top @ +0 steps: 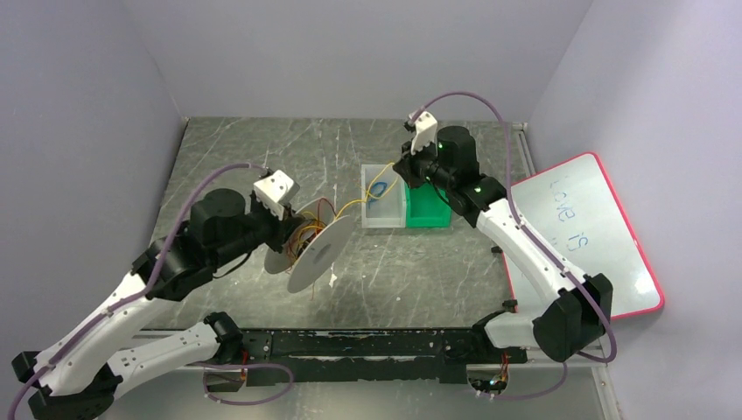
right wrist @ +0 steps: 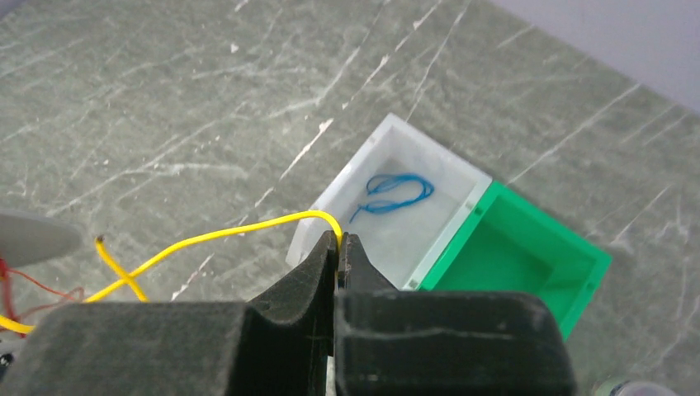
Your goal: Wrap the cables
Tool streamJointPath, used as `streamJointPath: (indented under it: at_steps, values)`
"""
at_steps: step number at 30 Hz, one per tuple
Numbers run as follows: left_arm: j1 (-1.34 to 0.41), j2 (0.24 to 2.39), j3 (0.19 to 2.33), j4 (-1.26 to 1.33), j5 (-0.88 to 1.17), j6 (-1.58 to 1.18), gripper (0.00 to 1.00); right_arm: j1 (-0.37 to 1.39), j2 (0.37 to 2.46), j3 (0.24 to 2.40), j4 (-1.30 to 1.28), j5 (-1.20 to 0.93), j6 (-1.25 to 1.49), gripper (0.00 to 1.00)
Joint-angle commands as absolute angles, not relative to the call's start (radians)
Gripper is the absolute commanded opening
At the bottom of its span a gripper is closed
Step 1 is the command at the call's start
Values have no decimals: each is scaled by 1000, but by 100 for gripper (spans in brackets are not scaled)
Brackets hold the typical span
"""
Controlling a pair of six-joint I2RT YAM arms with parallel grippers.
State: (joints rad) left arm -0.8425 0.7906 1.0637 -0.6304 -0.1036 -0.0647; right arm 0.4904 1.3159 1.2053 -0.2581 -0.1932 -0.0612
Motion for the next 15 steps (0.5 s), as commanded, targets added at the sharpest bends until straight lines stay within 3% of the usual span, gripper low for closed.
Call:
streamJointPath:
  at_steps: [1,15]
  values:
    - [-849,782,1190,-637,-56,-62,7,463,1270,1134,-189,-257,-15,0]
    - [-849,829,1393,-651,-158,-83,7,468,1187,833,-12,-246,64,0]
